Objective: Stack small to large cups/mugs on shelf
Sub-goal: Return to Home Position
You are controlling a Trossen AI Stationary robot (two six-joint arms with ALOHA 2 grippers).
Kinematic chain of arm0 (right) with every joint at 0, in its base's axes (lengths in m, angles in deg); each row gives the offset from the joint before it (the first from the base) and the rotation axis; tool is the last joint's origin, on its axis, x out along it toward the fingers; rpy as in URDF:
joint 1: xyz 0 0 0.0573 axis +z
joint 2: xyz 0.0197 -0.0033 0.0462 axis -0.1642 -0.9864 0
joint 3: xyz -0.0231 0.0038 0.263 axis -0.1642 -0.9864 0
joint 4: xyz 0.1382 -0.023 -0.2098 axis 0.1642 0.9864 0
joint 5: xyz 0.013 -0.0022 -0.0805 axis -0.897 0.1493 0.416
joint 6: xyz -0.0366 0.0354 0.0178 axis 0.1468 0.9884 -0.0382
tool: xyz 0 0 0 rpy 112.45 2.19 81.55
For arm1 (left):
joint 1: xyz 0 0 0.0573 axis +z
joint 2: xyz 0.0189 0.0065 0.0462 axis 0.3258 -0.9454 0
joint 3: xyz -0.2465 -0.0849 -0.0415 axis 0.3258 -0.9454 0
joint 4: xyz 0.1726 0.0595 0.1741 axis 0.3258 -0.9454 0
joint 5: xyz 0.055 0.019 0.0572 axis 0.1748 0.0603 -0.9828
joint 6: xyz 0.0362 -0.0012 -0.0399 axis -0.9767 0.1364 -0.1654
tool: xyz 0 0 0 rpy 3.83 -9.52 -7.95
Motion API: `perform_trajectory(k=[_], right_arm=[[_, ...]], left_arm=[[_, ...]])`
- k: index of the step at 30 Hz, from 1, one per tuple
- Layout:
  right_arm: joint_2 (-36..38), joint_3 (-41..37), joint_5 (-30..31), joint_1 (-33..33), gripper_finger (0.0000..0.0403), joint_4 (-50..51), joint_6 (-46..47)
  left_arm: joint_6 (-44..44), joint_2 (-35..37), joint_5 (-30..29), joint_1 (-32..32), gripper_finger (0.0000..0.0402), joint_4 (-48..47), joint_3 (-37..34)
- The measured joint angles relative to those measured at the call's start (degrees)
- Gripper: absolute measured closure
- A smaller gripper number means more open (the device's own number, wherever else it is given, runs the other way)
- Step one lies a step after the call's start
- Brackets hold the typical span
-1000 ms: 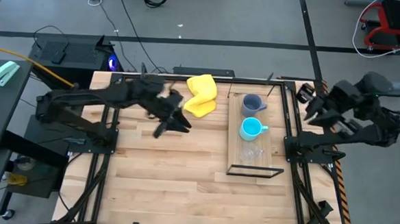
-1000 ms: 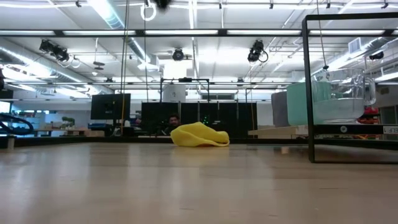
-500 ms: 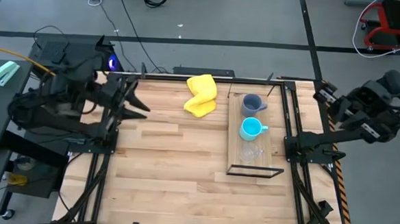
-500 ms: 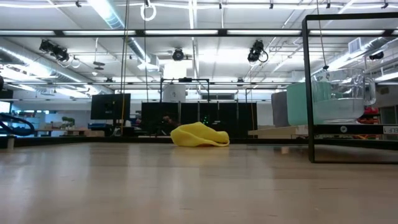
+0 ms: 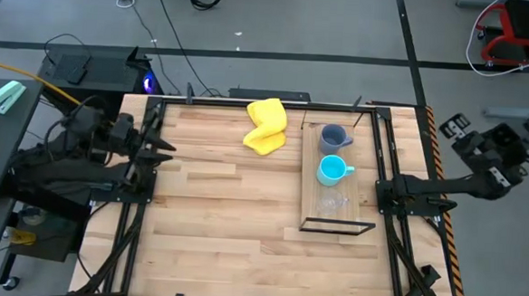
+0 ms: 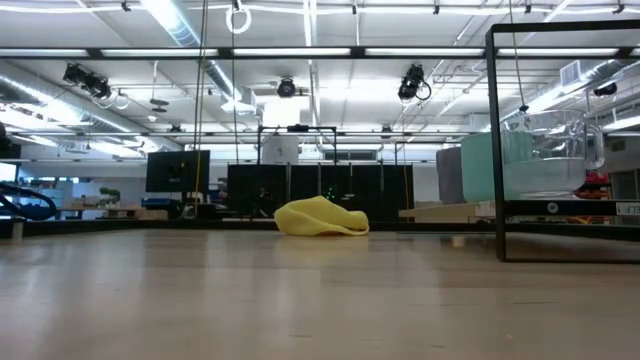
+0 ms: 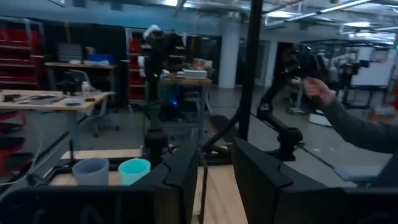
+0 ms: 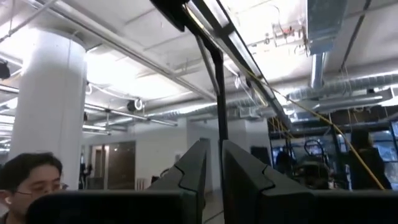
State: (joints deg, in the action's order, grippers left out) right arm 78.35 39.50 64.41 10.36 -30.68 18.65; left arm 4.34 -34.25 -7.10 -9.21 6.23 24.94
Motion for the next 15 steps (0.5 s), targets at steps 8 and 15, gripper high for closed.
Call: perform_trajectory(k=[8, 15], right_arm=[[6.4, -15.5, 0.3, 0.0, 0.0341, -11.9, 3.2], [6.4, -21.5, 0.2, 0.0, 0.0341, -16.3, 3.5]], left_arm=[[3.4, 13.2, -0.3, 3.0, 0.0294, -0.1, -8.7], [4.8, 22.2, -0.2, 3.0, 0.0294, -0.5, -15.0]])
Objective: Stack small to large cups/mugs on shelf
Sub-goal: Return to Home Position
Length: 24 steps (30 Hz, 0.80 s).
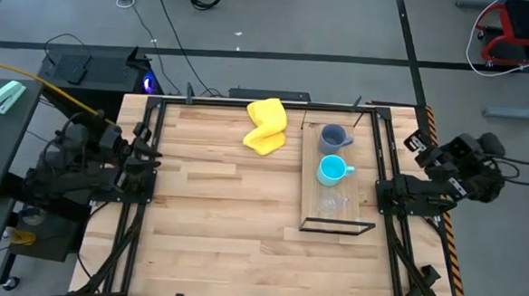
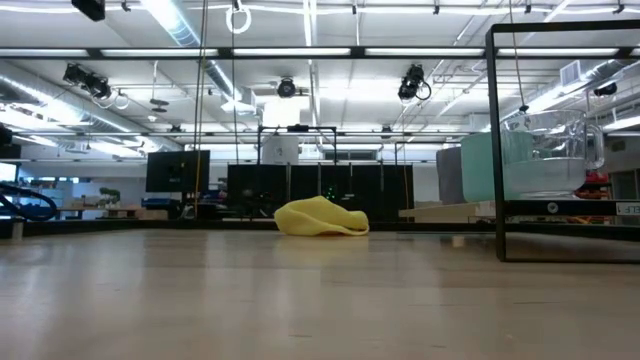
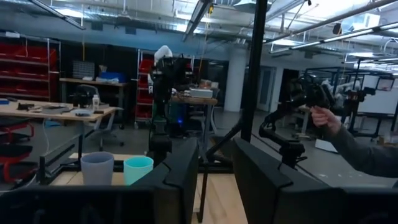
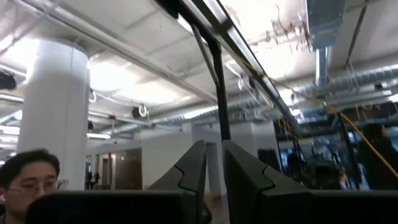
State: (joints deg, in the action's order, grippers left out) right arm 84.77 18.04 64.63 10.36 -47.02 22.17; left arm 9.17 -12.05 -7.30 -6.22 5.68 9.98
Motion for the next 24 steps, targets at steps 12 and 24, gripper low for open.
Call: perform_trajectory(k=[12, 24], right_arm=[[0.0, -13.2, 1.6, 0.0, 0.0341, -14.6, 1.3], [0.1, -25.9, 6.1, 0.0, 0.0341, -25.2, 2.7]], left_arm=[[0.3, 2.8, -2.1, 0.0, 0.0294, 3.1, -9.4], [1.2, 2.7, -6.8, 0.0, 0.0294, 10.3, -18.2]])
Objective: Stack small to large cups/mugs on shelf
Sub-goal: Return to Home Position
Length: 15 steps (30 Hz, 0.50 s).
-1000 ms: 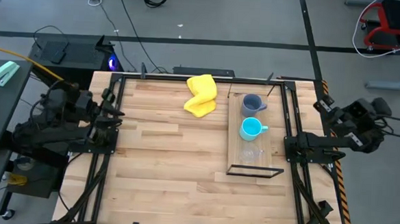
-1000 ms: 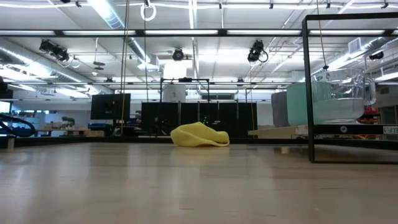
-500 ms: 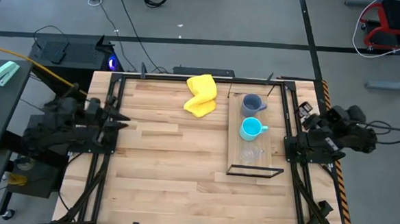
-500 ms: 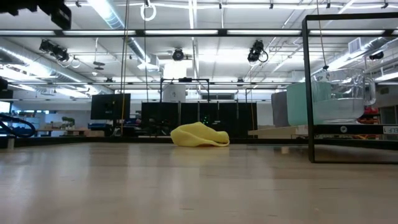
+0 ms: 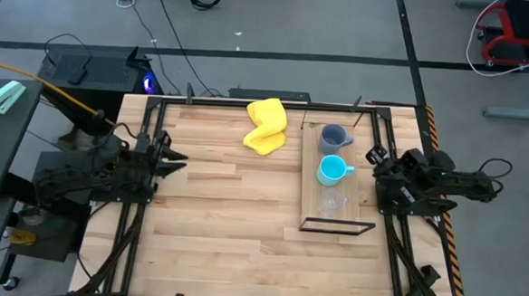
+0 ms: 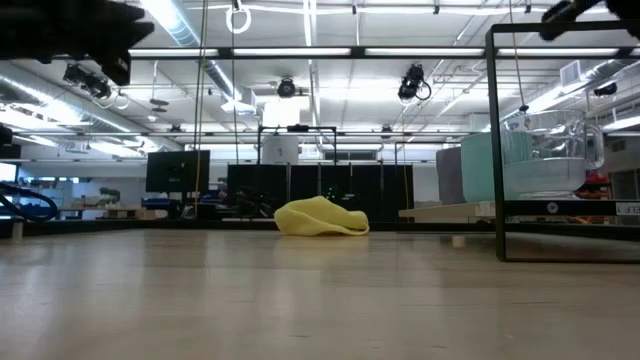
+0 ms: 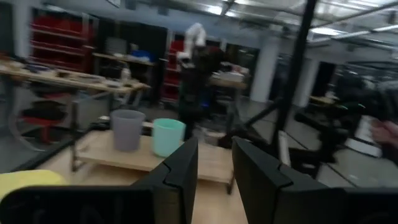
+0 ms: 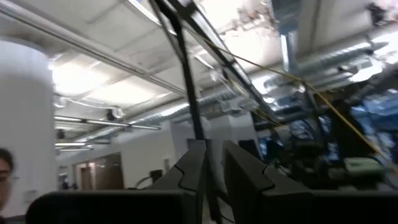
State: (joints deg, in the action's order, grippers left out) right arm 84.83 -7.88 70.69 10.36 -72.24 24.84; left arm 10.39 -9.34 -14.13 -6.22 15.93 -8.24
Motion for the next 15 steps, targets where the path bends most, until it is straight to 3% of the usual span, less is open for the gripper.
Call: perform_trajectory(k=[7, 15], right_arm=[[0.0, -3.2, 10.1, 0.0, 0.0341, 2.7, -4.4], [0.0, -2.8, 21.6, 0.0, 0.0341, 15.2, -10.5]], left_arm=[[-1.5, 0.0, -9.6, 0.0, 0.0294, -0.9, -2.7], [-4.9, 0.0, -20.2, 1.1, 0.0294, -5.5, -4.7]])
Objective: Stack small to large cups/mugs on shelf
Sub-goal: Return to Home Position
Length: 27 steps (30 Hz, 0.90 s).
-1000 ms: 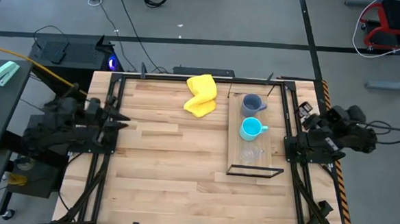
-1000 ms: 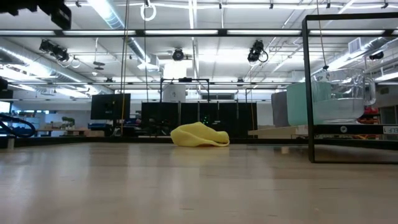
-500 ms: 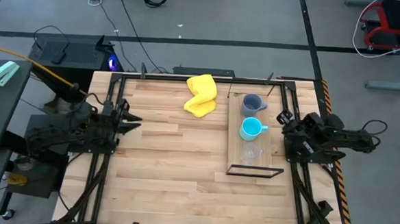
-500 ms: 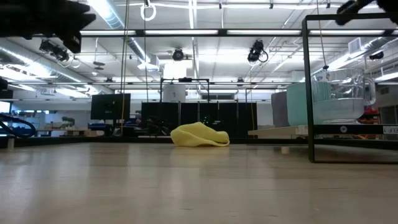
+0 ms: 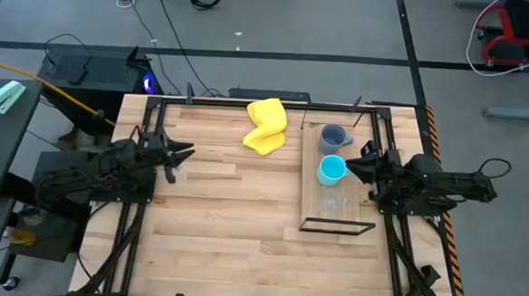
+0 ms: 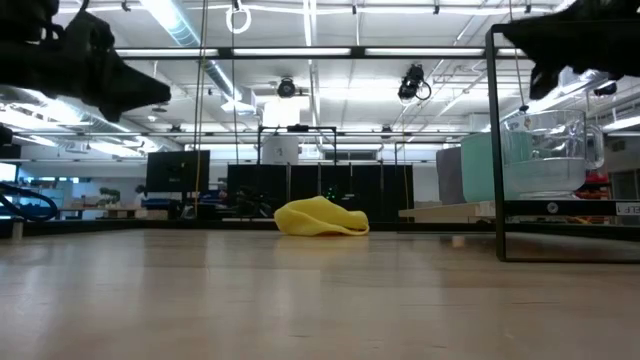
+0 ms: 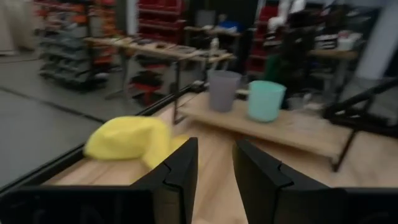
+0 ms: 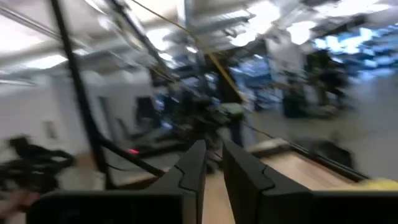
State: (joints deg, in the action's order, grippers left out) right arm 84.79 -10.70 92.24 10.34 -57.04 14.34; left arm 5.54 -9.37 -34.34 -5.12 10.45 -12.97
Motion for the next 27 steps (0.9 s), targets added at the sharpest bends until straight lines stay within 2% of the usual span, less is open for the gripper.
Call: perform_trajectory(k=[6, 27], right_arm=[[0.0, 0.0, 5.6, 0.0, 0.0341, 7.0, -0.4], [0.0, -2.6, 3.9, 0.0, 0.0341, 8.2, -0.2]], left_arm=[[0.5, 0.0, -1.2, 2.0, 0.0294, -4.7, 0.0], [1.8, 0.0, -1.0, 3.0, 0.0294, -9.2, 0.0]])
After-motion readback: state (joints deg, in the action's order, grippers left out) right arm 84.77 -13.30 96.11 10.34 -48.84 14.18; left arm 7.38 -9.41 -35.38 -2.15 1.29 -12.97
